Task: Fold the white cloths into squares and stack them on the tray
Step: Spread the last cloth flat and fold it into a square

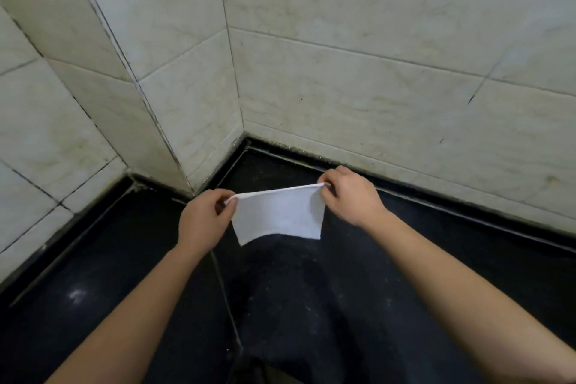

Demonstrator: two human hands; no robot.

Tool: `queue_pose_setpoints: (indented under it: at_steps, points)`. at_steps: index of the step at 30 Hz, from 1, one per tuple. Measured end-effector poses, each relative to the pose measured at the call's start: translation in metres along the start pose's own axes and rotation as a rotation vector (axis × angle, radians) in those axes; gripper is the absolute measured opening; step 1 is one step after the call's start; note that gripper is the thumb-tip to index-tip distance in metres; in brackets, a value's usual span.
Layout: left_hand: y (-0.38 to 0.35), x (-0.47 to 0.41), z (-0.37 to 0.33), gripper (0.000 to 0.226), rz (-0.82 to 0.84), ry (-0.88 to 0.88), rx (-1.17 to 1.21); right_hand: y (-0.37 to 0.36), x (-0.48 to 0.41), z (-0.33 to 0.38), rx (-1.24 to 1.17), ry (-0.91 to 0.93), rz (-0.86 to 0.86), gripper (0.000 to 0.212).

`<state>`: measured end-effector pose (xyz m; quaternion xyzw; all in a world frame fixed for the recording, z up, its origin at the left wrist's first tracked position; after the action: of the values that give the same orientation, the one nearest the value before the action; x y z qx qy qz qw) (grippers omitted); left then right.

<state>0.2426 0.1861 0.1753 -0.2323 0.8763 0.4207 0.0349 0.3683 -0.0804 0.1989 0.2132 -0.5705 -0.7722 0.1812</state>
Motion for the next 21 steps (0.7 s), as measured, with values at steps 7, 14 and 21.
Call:
queue_pose_setpoints:
  at_steps: [7,14,21]
  points:
    - [-0.013,0.044,0.013,0.021,0.027,-0.203,-0.133,-0.036,0.042,-0.009,0.053,0.011,0.002,0.022]
    - [-0.084,0.162,0.072,0.024,0.39,-0.162,-0.2,-0.143,0.147,-0.02,0.155,0.05,0.45,0.027]
    - [-0.105,0.241,0.088,0.029,0.535,-0.186,-0.214,-0.18,0.219,-0.025,0.142,0.097,0.557,0.025]
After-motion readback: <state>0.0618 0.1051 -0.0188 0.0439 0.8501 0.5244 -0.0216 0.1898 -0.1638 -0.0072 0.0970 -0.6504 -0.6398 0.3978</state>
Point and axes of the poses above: each hand's wrist, its own x-axis away from the middle knuckle, its own y-axis out of the back of the hand, z = x × y, the point moved 4 cm from there along -x, towards the middle knuckle, and after that the axes turned 5 degrees about x, right-handed, at the moved point
